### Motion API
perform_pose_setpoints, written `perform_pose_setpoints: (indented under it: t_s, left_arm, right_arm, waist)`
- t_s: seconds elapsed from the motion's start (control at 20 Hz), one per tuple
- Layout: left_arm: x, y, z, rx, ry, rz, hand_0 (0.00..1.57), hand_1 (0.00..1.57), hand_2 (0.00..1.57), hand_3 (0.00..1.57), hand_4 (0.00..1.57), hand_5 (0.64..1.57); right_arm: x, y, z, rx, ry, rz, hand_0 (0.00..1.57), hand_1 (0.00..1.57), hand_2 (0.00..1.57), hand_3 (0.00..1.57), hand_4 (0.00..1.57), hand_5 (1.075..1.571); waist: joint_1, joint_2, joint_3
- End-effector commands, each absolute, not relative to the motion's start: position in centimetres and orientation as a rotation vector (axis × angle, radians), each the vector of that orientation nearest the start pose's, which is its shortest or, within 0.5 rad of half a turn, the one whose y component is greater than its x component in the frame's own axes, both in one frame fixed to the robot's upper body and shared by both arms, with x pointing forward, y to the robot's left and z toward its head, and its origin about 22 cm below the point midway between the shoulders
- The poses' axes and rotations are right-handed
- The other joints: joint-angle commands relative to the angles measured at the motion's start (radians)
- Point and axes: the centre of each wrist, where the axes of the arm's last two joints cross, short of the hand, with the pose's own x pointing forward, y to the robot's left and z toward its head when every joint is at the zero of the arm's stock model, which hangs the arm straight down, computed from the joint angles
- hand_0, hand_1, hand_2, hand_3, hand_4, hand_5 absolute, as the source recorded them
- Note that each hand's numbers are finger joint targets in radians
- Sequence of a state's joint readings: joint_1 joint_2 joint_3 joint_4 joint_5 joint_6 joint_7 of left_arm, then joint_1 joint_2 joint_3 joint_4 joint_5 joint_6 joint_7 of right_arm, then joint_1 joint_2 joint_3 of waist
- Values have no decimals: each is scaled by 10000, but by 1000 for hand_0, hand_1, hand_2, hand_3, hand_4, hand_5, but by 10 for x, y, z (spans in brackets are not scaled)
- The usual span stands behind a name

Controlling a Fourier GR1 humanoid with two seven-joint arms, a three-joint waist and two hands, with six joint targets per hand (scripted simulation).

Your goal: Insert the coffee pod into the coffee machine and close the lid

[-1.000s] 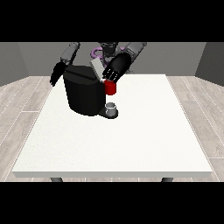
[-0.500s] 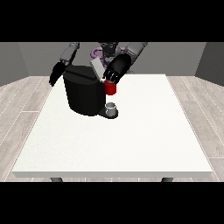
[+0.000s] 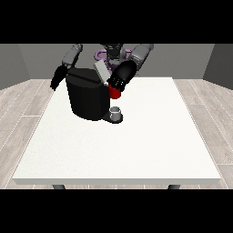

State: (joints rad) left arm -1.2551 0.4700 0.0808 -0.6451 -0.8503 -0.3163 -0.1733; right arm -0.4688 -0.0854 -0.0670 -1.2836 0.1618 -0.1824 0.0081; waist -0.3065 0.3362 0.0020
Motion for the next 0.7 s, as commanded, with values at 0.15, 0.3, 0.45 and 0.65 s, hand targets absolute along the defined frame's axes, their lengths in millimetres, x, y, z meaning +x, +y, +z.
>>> perform_pose_setpoints:
  t_s: [0.15, 0.3, 0.45, 0.65]
  left_arm:
    - [460, 249, 301, 8067, -16982, -11380, 1150, 1150, 1145, 953, 0, 1571]
    - [462, 241, 278, 8471, -17322, -11101, 1233, 1233, 1201, 947, 0, 1571]
    - [459, 258, 300, 8598, -17406, -11204, 1212, 1212, 1186, 971, 0, 1571]
    - [462, 245, 286, 8720, -17347, -11319, 1250, 1250, 1216, 940, 0, 1571]
  right_arm:
    - [359, -202, 86, -2517, -17244, 1059, 0, 0, 0, 0, 0, 1571]
    - [350, -202, 69, -2755, -17708, 1417, 0, 0, 0, 0, 0, 1571]
    - [351, -202, 73, -2697, -17681, 1304, 0, 0, 0, 0, 61, 1571]
    - [351, -189, 75, -2475, -17430, 1205, 0, 0, 0, 0, 144, 1571]
  waist:
    - [-83, 263, -20]
    - [-166, 457, -18]
    - [-269, 484, -18]
    - [-320, 305, -19]
